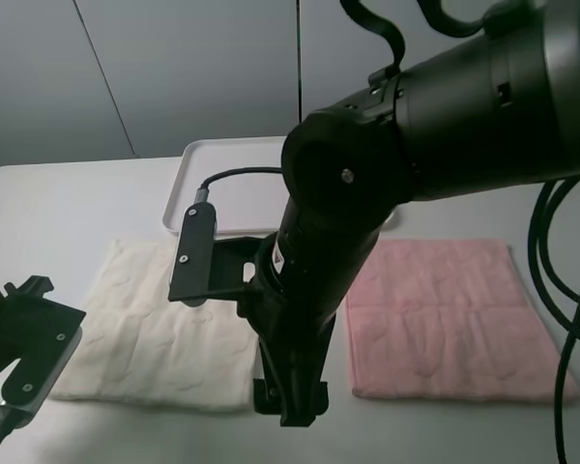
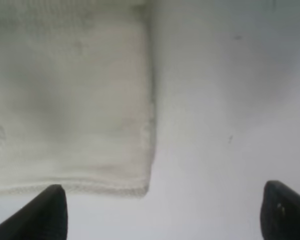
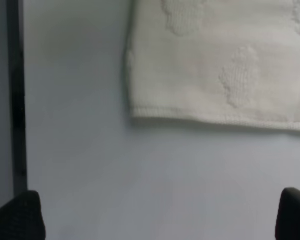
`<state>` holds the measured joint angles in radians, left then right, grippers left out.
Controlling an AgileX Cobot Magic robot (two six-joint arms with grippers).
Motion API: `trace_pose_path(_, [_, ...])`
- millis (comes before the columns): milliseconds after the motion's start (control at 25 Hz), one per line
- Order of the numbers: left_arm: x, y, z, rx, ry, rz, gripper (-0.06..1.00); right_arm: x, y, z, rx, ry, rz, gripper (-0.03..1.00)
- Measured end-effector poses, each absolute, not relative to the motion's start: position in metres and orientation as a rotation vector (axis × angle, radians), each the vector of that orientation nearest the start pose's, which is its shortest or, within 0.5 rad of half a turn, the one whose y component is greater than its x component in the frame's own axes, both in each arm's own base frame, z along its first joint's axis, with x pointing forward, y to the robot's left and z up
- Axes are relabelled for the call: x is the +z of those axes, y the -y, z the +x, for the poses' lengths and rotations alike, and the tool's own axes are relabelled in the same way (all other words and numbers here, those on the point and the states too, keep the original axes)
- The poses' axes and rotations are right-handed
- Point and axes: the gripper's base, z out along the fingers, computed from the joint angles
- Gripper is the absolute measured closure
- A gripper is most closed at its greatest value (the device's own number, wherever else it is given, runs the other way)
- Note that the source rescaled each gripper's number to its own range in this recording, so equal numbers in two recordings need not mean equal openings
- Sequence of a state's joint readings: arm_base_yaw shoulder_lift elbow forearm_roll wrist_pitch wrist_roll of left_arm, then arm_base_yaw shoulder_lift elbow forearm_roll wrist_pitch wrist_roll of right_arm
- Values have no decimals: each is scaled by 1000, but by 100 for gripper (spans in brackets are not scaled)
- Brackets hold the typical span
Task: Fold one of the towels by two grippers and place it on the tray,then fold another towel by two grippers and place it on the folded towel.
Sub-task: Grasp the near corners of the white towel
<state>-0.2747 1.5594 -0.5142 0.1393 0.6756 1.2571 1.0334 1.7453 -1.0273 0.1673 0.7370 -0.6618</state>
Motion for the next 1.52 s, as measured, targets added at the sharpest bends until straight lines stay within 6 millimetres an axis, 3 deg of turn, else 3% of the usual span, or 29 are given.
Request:
trace_pose_path(480, [95,45,189,11,2002,-2185,-5,173,-283,157,236,-2077,-2100,-3])
trace_pose_path(880, [91,45,189,21,1979,-2179,-5,172,-290,145,245,-2033,-2140,-3])
trace_pose_path(1240, [90,45,190,19,1971,-2182,-5,148,-298,137,252,-2066,-2205,-3])
trace_pose_path(1520, [90,45,190,14,1968,-2183,-5,132,-320,119,189,-2000,-2286,-3])
